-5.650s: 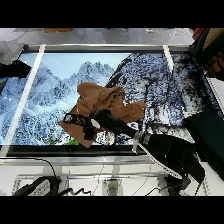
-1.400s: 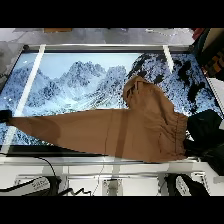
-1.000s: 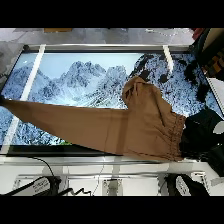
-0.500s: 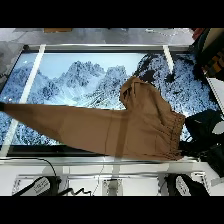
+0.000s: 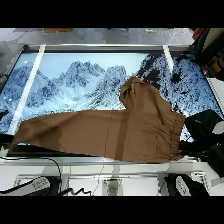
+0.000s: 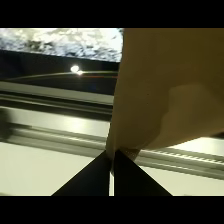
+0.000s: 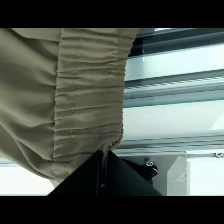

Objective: Fold the clothes and pants, and hang the long-sleeved shirts on hangers.

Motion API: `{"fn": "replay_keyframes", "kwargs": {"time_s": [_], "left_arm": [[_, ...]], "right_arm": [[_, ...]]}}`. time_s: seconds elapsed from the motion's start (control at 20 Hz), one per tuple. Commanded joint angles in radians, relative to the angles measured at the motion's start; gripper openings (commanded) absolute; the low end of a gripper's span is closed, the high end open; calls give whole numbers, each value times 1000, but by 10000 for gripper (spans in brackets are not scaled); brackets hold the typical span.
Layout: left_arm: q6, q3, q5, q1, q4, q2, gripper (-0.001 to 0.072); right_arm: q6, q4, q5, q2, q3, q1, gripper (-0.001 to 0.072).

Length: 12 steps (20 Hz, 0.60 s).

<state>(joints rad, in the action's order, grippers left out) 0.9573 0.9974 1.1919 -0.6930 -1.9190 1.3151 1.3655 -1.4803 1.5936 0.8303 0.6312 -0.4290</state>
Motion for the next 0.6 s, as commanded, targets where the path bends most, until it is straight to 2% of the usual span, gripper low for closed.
{"fn": "replay_keyframes", "kwargs": {"time_s": [0.0,0.2,0.45,0.5,0.55], "left_arm": [[2,-15,-64,-9,-122,10,22],[8,-15,-135,-9,-137,10,22],[7,-17,-137,-9,-109,11,22],[7,-17,-138,-9,-87,11,47],[7,-17,-137,-9,-71,11,274]], "right_arm": [[1,2,-6,0,0,0,23],[1,3,-18,0,0,0,24],[2,4,-18,0,0,0,24],[2,8,-19,0,0,0,94],[2,9,-23,0,0,0,396]]}}
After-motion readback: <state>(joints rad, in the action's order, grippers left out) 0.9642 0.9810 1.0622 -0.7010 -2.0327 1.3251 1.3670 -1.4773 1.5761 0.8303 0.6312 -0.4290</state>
